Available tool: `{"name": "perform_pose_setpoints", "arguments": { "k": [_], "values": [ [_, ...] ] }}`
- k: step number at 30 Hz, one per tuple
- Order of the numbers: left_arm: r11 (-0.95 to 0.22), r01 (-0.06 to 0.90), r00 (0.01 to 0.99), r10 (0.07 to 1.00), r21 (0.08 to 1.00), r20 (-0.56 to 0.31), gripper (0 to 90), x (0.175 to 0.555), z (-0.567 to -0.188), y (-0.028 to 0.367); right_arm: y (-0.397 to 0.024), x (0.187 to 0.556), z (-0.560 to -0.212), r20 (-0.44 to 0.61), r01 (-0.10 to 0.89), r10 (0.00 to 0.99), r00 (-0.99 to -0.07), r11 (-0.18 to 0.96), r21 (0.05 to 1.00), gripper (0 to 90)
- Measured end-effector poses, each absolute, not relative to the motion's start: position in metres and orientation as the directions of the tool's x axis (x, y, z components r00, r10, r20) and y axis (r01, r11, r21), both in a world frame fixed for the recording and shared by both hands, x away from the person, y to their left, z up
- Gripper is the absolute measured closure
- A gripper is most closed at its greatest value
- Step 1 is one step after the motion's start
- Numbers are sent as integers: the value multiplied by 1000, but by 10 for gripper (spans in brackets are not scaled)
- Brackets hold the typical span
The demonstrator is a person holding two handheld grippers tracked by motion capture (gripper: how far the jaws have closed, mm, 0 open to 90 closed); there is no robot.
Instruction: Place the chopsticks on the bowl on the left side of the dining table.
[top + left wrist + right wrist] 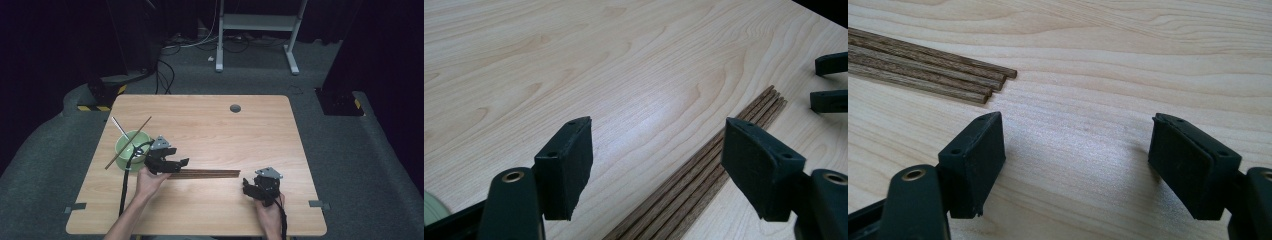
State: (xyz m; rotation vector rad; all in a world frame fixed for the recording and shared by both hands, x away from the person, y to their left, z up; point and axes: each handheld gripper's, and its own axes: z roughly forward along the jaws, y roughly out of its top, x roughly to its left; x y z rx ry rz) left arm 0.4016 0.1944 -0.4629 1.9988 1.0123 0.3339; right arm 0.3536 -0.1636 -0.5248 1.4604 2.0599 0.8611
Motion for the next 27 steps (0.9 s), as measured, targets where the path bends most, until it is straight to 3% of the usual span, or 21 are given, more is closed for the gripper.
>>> {"name": "perform_pose_setpoints", "arguments": {
  "k": [27],
  "values": [
    [-348, 526, 685, 715, 776, -143, 278, 406, -470, 164, -164, 354, -525, -18, 652, 946, -324, 237, 720, 218]
  ]
}}
